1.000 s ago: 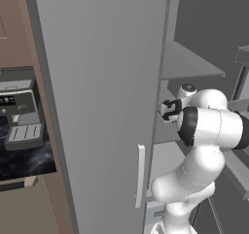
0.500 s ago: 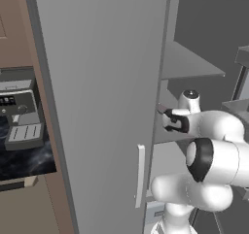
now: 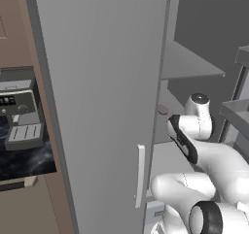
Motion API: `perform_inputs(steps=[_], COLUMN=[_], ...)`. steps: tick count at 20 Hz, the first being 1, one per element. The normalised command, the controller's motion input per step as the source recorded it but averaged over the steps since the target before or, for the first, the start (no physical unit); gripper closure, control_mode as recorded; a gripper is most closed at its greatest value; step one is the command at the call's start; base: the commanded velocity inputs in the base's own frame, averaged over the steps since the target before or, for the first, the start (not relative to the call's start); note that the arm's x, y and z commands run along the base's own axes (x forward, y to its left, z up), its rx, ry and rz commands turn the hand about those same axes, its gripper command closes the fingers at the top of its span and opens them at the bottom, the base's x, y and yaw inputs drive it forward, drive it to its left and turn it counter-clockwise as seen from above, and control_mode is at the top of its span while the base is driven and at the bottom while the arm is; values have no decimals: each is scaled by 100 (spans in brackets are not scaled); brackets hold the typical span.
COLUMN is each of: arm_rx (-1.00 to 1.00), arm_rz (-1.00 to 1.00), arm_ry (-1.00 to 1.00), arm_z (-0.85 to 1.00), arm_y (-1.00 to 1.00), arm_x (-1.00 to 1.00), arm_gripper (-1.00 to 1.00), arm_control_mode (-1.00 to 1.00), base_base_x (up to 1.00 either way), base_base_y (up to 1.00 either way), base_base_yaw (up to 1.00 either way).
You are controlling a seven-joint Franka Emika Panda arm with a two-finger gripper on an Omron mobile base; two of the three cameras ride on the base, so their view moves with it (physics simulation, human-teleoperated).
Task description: Take the bell pepper, eggplant, and eggplant from the freezer and place them in the bowl on the counter.
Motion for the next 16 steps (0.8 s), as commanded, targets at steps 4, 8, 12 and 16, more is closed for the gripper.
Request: perform_inputs(steps=[4,8,12,16], arm_rx=[-1,0,6,12], arm_rz=[0,-3,-5,-2], arm_ry=[1,4,3,0], arm_z=[70,83,79,73], arm_y=[23,6,1,28], arm_x=[-71,-98,-100,-64], arm_gripper=[100,100,100,100], arm_control_mode=[-100,-100,-100,-100], base_base_x=[0,0,0,0], base_base_y=[0,0,0,0], base_base_yaw=[0,0,0,0])
